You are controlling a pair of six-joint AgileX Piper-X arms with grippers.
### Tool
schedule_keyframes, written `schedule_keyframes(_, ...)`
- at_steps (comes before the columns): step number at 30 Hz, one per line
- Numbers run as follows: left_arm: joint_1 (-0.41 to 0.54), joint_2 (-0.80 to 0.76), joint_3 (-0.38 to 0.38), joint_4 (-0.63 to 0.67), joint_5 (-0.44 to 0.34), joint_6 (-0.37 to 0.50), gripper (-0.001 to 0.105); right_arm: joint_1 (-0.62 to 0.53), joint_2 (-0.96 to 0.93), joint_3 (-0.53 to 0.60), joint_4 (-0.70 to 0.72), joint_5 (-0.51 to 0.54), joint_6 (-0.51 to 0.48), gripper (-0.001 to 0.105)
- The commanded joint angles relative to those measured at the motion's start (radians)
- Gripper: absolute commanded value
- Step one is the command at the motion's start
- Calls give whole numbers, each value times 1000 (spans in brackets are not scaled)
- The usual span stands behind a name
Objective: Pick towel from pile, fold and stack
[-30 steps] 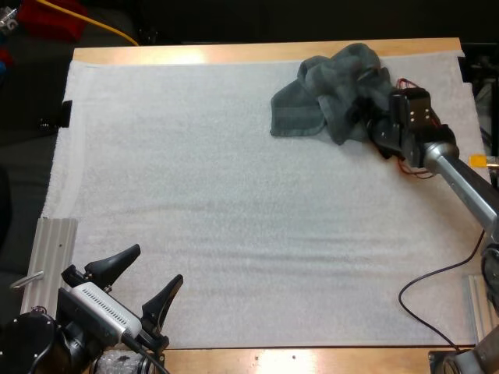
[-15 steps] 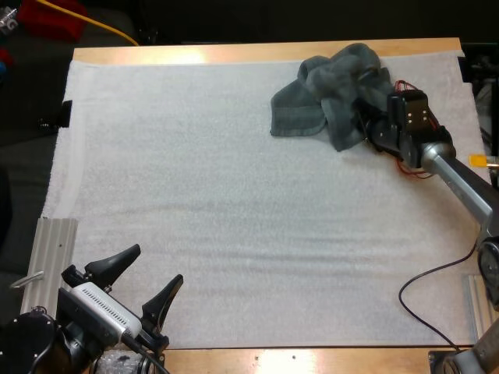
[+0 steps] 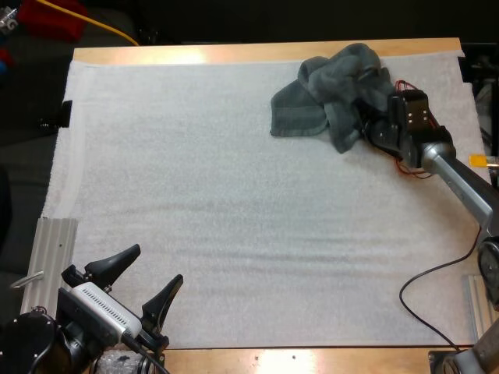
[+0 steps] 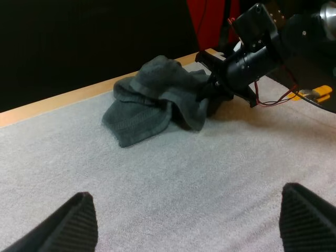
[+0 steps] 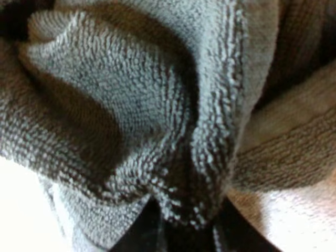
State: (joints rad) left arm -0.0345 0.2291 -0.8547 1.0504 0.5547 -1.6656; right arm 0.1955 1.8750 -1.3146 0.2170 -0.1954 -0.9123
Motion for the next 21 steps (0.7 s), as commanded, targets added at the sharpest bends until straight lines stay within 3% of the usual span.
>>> schedule_keyframes(1, -1, 4, -5, -9, 2, -5, 69, -3, -22, -6, -4, -14, -47, 6)
schedule_keyframes(8, -1, 4, -5, -9, 2, -5, 69, 7, -135, -6, 4, -3, -216, 2)
schedule_keyframes(21, -1, 4, -5, -9, 2, -5, 69, 7, -257, -61, 12, 24, -284, 1)
